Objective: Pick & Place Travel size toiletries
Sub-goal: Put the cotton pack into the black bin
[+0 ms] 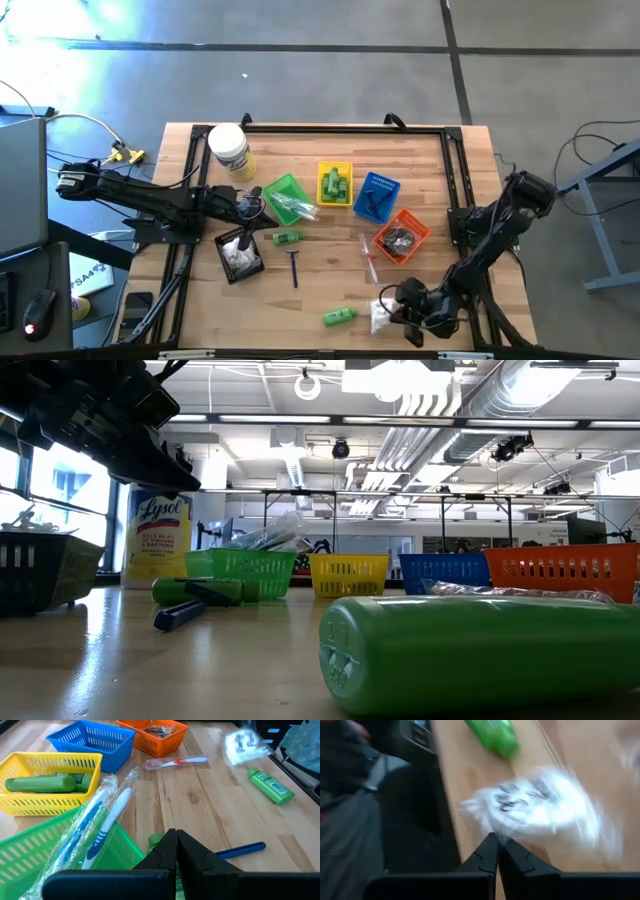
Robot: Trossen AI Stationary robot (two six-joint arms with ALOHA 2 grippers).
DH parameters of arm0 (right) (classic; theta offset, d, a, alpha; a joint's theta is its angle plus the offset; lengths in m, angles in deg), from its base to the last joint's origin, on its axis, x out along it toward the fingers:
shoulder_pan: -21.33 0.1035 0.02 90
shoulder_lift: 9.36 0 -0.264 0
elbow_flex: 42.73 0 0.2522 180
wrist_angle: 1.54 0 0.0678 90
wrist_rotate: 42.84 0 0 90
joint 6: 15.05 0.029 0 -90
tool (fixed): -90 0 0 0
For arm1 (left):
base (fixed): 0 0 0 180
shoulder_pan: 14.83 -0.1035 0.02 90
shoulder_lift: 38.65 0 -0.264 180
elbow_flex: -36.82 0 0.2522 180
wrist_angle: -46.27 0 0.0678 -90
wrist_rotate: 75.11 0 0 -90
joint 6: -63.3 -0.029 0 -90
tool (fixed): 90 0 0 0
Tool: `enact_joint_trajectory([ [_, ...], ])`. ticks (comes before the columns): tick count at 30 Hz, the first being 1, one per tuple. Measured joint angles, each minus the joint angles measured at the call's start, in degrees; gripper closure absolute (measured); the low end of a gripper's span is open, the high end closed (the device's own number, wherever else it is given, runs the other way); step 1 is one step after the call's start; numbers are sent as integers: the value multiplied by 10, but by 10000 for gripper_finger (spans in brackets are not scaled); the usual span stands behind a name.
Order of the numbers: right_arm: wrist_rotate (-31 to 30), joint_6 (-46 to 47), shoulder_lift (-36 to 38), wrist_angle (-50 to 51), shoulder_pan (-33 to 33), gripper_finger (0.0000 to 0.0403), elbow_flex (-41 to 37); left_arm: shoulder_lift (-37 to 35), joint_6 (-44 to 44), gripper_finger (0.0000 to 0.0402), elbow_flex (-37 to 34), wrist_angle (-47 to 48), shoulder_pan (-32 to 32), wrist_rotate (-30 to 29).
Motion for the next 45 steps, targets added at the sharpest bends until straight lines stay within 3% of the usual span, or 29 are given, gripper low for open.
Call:
enact_joint_trajectory([
  [7,-125,-202,119,20,-1,400,0,0,2,400,0,-16,0,1],
  [13,-219,-331,186,63,-42,400,0,7,25,398,0,-112,2,0],
  [18,-216,-415,191,85,-103,400,0,41,14,363,0,-158,35,-34],
  [24,-228,-546,185,38,-175,400,-21,100,67,273,0,-245,49,-49],
  [28,-217,-626,185,-40,-219,400,-55,134,104,201,1,-290,49,-52],
  [36,-180,-850,184,-296,-259,400,-134,210,135,79,3,-389,49,-21],
  [42,-101,-961,184,-365,-278,400,-127,265,163,51,49,-438,49,-4],
  [45,-95,-992,184,-368,-279,400,-117,291,166,50,83,-435,49,19],
])
